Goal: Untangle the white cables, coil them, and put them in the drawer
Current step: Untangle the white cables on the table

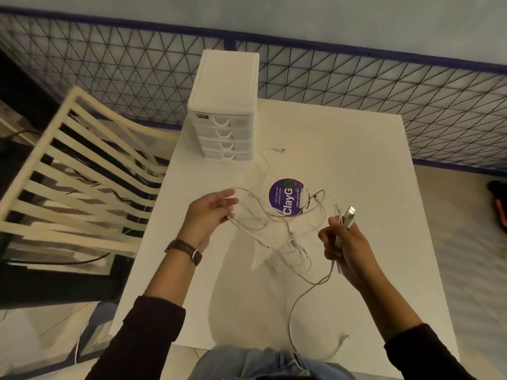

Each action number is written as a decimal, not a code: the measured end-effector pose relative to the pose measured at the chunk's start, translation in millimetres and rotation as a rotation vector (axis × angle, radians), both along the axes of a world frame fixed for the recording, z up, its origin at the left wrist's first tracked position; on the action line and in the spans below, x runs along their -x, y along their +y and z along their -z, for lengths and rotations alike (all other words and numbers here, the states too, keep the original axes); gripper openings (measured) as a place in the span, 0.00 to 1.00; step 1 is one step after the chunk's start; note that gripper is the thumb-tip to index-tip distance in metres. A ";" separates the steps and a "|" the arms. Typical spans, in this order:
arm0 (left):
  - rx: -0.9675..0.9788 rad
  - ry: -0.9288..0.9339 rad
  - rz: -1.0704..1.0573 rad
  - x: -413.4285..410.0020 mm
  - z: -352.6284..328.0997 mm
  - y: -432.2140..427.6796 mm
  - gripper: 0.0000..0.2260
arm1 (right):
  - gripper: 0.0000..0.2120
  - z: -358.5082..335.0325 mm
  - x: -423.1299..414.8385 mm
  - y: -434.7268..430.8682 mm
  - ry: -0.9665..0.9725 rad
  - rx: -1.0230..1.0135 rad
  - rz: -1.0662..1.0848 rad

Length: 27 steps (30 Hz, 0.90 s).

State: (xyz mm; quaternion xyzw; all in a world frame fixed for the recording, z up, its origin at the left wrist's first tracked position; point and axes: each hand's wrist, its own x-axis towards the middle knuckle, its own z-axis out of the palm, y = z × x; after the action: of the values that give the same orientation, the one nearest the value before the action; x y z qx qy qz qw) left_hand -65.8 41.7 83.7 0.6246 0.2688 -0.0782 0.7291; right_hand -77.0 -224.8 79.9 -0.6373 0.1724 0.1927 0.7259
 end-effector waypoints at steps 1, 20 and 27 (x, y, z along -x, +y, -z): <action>-0.017 -0.089 0.044 -2.9 -20.7 -5.3 0.17 | 0.07 -3.5 -2.4 4.6 0.004 -0.030 -0.022; 0.590 -0.379 0.002 -40.3 -105.9 57.2 0.20 | 0.03 -42.0 -51.4 45.5 -0.190 -0.042 0.012; 0.657 -0.226 -0.131 -25.9 -61.3 84.6 0.24 | 0.03 -36.4 -60.6 -1.1 -0.149 -0.031 0.120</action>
State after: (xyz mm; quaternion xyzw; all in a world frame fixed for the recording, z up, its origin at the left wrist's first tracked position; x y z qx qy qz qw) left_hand -39.9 126.3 144.9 0.3429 0.1863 -0.0440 0.9197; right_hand -16.4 -225.9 116.4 -0.6272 0.1525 0.1036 0.7567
